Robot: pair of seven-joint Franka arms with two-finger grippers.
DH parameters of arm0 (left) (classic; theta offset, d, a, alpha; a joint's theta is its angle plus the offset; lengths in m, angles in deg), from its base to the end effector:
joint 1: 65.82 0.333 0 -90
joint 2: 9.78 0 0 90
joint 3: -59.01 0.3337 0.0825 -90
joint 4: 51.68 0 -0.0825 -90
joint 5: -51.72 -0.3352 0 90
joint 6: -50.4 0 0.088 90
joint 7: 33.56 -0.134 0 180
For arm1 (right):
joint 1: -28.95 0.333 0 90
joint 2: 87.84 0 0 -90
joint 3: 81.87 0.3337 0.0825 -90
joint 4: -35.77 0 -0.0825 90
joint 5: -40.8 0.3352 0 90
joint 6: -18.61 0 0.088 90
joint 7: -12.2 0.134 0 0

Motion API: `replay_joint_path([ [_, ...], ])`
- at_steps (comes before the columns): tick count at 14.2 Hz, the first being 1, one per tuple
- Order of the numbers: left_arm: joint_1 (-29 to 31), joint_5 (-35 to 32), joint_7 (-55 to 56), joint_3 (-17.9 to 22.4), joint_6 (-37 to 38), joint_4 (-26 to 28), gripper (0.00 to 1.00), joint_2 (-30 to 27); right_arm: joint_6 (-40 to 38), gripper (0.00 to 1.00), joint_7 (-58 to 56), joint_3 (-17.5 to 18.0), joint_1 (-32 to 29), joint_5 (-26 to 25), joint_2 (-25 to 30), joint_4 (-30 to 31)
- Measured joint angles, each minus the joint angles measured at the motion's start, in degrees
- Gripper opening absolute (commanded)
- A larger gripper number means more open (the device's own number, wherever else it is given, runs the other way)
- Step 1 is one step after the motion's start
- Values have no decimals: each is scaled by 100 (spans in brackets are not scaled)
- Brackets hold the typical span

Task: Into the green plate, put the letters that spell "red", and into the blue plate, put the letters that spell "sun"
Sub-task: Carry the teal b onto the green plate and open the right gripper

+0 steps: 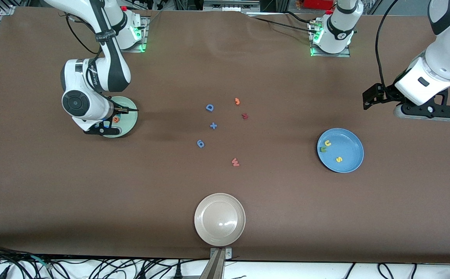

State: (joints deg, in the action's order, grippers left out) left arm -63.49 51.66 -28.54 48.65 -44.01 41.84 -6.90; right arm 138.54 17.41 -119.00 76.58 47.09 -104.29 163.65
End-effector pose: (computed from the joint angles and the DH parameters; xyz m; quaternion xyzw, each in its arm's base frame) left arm 0.5198 -0.0709 0.5702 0.9995 -0.0263 -0.0173 0.0020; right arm 0.4562 0.0916 0.2728 0.9828 0.0039 -0.1717 0.0686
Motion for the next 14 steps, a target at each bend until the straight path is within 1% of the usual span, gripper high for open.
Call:
replay_joint_path([
  [3,0,0,0,-3,0,-2,100,2,466,10,-136,-44,0,0,34,494],
  [6,0,0,0,-3,0,-2,100,2,606,11,-239,-44,0,0,25,630],
  [7,0,0,0,-3,0,-2,100,2,652,13,-281,-46,-1,0,8,647],
  [8,0,0,0,-3,0,-2,100,2,679,26,-304,-48,-1,0,-14,653],
  [9,0,0,0,-3,1,-2,100,3,687,66,-314,-48,-1,0,-33,654],
  [10,0,0,0,-3,5,-2,100,3,689,90,-317,-48,-1,0,-42,655],
  [11,0,0,0,-4,8,-2,100,3,690,98,-317,-48,-1,0,-43,655],
  [14,0,0,0,-3,11,-2,100,3,699,98,-321,-48,-1,0,-39,654],
])
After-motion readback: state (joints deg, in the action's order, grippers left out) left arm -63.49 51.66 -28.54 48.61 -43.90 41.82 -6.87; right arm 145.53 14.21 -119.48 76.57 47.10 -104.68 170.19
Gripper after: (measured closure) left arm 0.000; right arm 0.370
